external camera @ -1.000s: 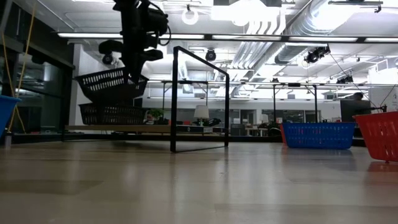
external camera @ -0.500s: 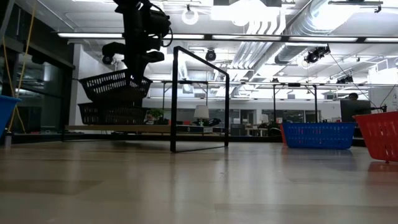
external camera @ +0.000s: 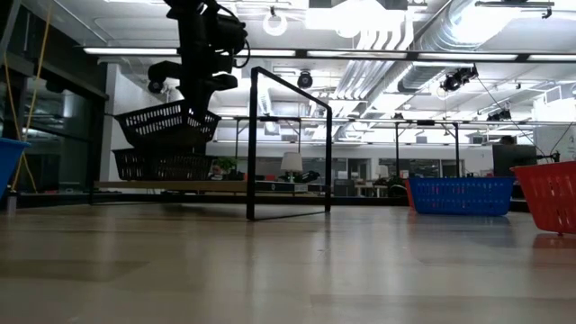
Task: Stack baskets on shelf by color
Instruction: Stack the top black bin into the black bin on the shelf
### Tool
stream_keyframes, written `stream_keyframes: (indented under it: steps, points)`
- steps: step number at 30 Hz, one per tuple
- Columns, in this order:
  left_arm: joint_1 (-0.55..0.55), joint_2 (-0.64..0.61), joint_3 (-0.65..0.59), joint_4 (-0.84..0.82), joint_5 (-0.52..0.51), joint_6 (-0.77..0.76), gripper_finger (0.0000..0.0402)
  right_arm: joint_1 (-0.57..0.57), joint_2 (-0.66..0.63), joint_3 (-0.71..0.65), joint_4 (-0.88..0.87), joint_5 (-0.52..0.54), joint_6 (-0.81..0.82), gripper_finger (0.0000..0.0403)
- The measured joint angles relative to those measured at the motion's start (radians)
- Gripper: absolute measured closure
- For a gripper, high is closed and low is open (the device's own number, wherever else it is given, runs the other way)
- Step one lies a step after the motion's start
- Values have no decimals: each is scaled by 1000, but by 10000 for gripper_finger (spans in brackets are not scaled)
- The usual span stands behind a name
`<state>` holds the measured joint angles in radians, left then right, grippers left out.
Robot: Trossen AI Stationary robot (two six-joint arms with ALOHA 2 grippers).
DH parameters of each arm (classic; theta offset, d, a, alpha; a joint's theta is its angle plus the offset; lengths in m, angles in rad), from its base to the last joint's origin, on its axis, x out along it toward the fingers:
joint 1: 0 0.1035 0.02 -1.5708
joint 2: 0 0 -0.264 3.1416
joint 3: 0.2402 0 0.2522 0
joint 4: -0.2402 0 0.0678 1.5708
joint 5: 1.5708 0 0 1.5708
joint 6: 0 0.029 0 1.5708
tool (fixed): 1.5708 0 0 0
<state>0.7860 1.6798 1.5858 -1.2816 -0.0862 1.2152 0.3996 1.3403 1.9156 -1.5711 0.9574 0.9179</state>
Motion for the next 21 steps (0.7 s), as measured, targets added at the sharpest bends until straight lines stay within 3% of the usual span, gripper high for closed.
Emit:
stream_keyframes:
  steps: [21]
  points:
    - [0,0,0,1,-4,10,356,0,0,0,2,-4,6,188]
